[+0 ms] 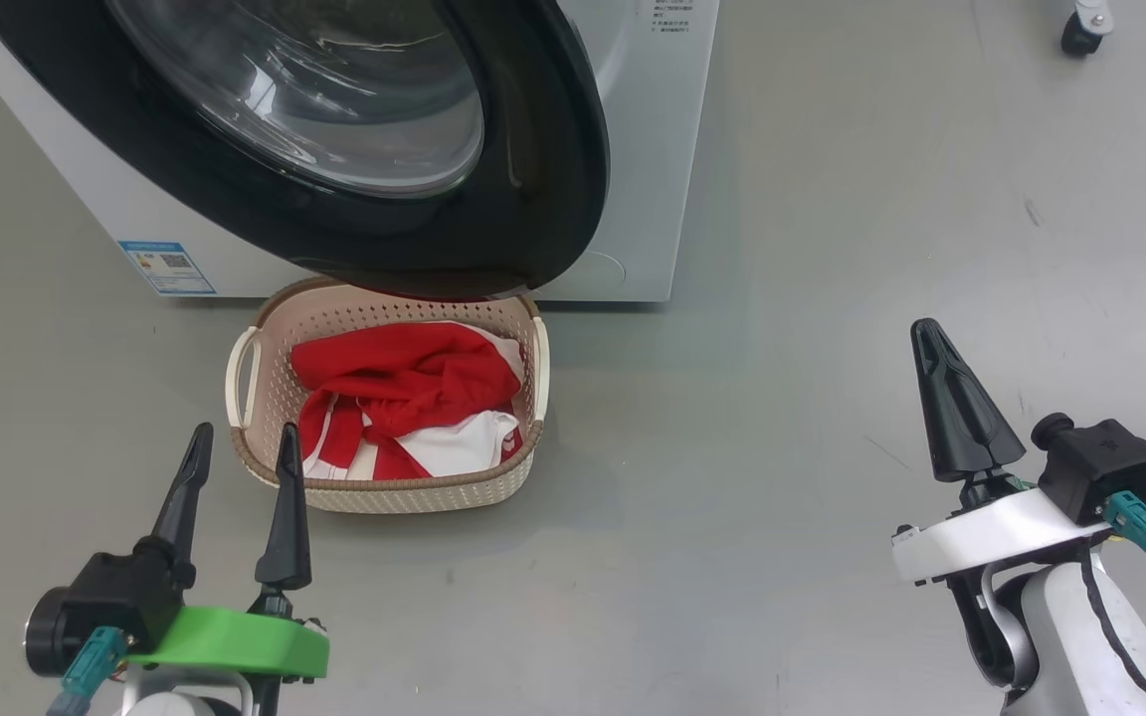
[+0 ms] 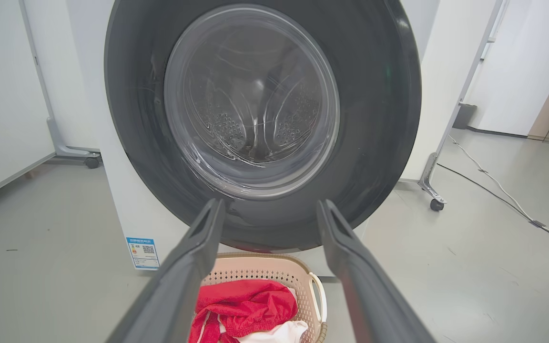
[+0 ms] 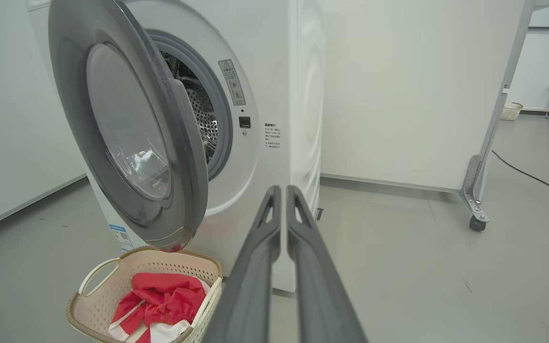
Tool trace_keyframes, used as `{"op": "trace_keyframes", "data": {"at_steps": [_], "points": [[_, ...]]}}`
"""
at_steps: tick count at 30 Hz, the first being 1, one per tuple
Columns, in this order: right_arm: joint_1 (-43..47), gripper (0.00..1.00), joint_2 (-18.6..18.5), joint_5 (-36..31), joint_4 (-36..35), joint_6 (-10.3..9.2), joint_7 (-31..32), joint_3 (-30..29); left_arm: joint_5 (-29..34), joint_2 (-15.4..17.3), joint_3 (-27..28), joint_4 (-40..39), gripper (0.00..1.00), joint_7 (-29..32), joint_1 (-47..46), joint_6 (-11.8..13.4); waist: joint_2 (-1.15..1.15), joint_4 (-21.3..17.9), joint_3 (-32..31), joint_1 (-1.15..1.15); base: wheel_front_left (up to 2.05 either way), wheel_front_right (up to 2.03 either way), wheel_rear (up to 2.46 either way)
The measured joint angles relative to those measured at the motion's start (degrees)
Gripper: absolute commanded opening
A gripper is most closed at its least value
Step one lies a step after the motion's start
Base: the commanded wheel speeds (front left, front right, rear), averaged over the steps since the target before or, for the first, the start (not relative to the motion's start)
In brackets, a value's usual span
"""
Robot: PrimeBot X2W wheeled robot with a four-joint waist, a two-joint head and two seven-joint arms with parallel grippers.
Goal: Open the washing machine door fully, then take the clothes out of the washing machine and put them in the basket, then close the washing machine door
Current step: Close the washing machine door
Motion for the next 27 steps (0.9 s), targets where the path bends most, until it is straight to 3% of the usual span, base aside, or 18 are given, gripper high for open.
{"op": "trace_keyframes", "data": {"at_steps": [9, 17, 27], "points": [[-3.9, 0.0, -3.5, -2.3, -1.9, 0.49, 0.0, 5.4, 0.9, -0.8, -1.3, -0.5, 1.0, 0.0, -0.3, -0.8, 0.0, 1.6, 3.0, 0.0, 0.0, 0.0, 0.0], [-10.4, 0.0, -8.4, -3.1, -2.6, 0.51, 0.1, 15.8, 1.0, -1.1, -3.3, -0.8, 1.0, 0.0, -3.1, -1.1, 0.0, 4.2, 6.5, 0.0, 0.0, 0.0, 0.0], [-21.6, 0.0, -13.9, -1.8, -3.0, 0.51, 2.7, 24.3, 1.0, -1.4, -5.7, -1.1, 1.0, 0.0, -6.0, -1.5, 0.0, 8.6, 12.3, 0.0, 0.0, 0.0, 0.0]]}}
